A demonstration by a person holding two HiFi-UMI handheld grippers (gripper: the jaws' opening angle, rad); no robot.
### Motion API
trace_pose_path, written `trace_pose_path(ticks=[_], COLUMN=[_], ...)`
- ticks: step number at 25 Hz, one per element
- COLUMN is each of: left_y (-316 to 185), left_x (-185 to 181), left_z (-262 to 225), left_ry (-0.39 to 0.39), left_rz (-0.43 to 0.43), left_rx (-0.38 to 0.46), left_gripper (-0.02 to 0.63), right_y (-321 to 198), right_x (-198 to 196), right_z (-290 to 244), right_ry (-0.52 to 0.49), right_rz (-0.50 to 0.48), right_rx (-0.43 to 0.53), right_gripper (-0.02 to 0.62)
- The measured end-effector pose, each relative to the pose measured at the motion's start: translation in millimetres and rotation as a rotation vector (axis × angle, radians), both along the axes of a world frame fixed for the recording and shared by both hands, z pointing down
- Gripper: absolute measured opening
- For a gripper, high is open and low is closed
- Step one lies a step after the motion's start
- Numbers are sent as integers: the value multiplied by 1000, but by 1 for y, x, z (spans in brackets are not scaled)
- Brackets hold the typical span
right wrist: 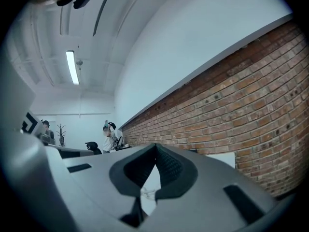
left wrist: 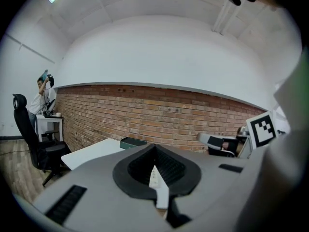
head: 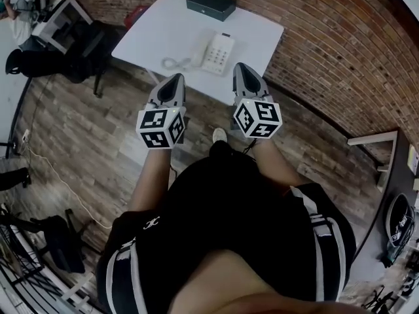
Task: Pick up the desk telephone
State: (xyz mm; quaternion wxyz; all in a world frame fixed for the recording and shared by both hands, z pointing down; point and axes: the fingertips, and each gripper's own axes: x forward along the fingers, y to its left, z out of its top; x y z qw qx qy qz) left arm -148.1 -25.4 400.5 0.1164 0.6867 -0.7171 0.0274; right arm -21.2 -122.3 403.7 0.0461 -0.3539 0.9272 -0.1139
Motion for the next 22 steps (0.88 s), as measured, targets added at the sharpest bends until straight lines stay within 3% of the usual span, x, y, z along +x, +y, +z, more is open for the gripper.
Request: trace_pose_path(ticks=[11,22], left_y=[-114,-170], left_x=[-25,-48], left_z=[12,43], left_ry=[-23,15], left_rz=[-2,0], left_rx=[-77,-170], left_gripper=[2,2], right_y=[-107,-158], right_x=[-30,-50], right_z=[11,40], right_ry=[31,78], right_rz=[-42,-57], right_rx=[-37,-102], right_gripper=[-2,-2])
